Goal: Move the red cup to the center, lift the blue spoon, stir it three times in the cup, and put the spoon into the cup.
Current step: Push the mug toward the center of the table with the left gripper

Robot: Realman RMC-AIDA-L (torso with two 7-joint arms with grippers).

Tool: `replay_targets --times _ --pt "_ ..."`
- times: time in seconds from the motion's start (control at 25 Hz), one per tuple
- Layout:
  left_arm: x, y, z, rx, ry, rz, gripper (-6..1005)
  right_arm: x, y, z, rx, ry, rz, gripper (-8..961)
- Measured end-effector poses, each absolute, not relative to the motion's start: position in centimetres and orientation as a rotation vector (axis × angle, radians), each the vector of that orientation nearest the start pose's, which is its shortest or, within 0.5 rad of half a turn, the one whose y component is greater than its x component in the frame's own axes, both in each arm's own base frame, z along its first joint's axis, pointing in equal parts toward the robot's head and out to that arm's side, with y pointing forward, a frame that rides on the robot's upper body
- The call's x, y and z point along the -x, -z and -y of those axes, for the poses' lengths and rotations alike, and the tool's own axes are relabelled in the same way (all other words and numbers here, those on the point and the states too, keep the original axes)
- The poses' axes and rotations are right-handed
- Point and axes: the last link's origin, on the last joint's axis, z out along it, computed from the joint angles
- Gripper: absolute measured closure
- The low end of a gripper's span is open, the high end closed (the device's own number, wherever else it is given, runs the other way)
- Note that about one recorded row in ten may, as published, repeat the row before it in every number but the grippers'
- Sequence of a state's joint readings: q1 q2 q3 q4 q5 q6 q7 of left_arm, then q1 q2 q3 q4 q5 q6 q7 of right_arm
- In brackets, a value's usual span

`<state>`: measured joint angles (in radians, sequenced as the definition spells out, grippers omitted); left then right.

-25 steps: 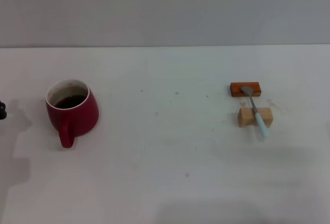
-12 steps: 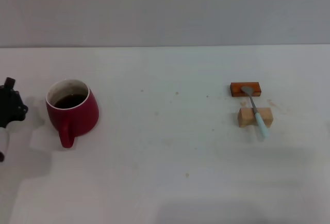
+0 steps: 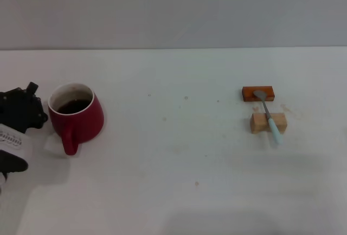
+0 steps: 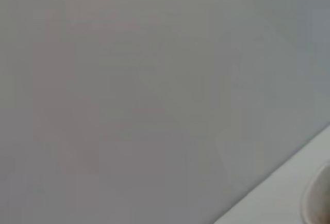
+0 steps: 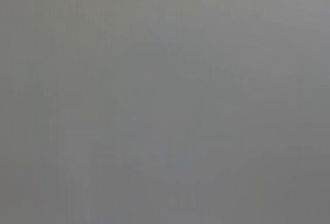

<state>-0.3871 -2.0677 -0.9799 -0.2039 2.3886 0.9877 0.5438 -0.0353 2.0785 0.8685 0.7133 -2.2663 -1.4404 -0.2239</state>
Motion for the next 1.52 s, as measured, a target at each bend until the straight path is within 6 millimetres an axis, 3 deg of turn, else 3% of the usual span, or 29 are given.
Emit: replay_targets --times 0.76,1.52 --pt "33.5 4.7 -32.7 1.854 0.059 -0.032 1000 -30.2 -1.0 -22.7 1.202 -0.801 -0.384 150" --pt "29.9 8.1 -32.0 1.989 0.17 -0.162 1000 -30.2 -0.8 -22.6 1.213 -0.8 -0.388 150"
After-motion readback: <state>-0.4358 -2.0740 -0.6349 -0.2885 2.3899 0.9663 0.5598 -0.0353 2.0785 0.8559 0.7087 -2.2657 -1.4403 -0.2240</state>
